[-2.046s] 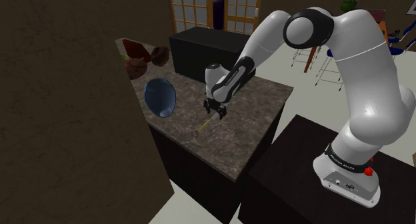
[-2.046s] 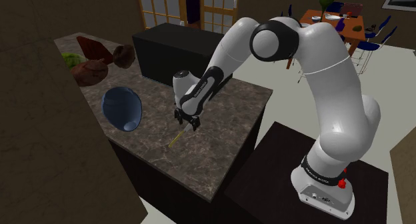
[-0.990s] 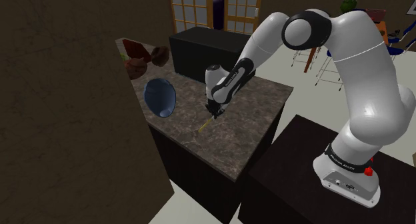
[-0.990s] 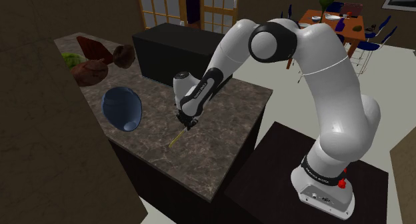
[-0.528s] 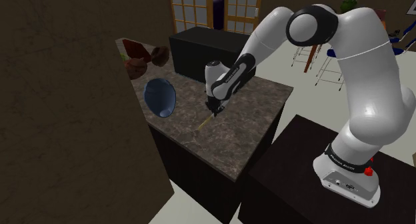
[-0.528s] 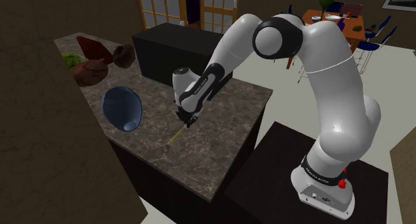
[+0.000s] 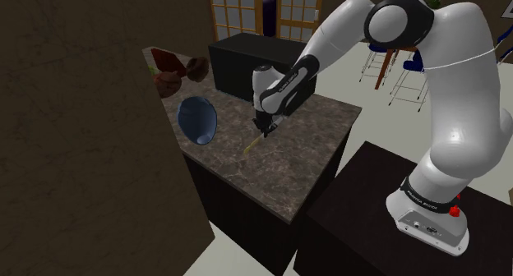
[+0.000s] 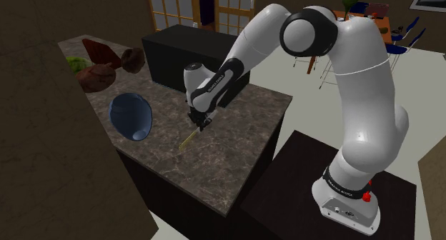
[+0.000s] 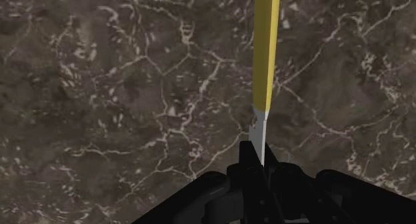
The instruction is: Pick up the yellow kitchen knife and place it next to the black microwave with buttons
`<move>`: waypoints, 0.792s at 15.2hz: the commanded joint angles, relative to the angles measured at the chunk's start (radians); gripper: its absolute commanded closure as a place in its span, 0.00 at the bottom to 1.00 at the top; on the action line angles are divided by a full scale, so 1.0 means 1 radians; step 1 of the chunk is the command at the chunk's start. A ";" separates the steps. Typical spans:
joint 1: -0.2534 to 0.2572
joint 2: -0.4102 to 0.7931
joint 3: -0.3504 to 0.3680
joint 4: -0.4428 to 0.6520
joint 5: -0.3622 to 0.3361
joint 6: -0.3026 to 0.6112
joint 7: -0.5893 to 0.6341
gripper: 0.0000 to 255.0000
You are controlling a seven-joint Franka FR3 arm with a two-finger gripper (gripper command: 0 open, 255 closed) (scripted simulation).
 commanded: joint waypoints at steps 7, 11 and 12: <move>-0.016 -0.081 0.023 -0.006 0.029 -0.074 -0.021 1.00; -0.023 -0.120 0.033 -0.006 0.043 -0.113 -0.031 1.00; -0.025 -0.130 0.035 -0.005 0.047 -0.123 -0.033 1.00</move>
